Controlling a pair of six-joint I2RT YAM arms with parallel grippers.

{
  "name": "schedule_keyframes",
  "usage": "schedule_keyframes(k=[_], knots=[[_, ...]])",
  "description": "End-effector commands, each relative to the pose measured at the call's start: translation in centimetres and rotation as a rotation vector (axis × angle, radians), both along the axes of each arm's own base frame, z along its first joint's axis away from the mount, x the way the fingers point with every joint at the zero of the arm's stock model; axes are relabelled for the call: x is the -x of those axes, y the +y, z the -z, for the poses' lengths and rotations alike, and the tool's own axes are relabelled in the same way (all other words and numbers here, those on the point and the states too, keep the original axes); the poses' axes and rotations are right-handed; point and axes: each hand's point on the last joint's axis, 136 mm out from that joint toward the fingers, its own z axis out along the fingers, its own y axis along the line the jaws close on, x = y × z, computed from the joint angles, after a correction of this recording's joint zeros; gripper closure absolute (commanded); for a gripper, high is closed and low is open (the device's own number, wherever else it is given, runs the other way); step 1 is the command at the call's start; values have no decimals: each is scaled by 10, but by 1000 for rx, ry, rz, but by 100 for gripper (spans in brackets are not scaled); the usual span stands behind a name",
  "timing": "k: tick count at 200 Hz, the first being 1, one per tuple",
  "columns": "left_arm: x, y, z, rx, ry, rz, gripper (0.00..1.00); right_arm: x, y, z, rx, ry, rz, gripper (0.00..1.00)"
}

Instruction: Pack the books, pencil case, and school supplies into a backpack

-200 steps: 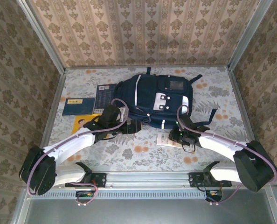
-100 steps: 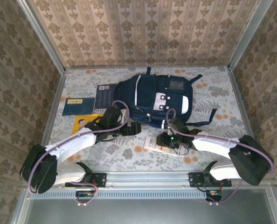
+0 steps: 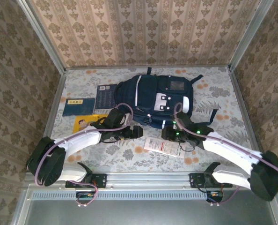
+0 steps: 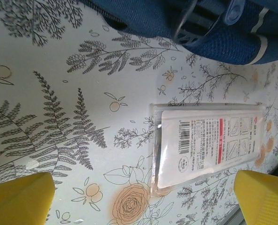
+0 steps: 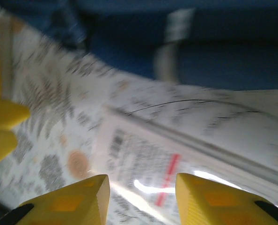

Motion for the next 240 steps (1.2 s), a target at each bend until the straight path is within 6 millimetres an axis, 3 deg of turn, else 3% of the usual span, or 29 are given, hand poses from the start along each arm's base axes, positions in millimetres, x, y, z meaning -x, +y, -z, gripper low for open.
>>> schedule_keyframes(k=[1,21,43,79,138,152,203,240], knots=[[6,-15,0,24,17,65,1,36,-82,35,239,145,223,55],[8,-26,3,24,34,104,0,49,-107,39,279,175,302,53],[11,-36,8,26,60,143,1,59,-116,49,291,239,335,50],[15,-47,13,27,81,186,1,64,-85,63,147,299,231,51],[18,-56,28,35,136,213,2,68,-61,85,32,354,176,53],[19,-60,29,43,149,221,2,61,-53,85,0,334,158,53],[20,-68,26,71,153,251,2,55,-48,89,-25,324,155,55],[26,-79,12,155,166,294,3,54,-50,94,-23,325,167,55]])
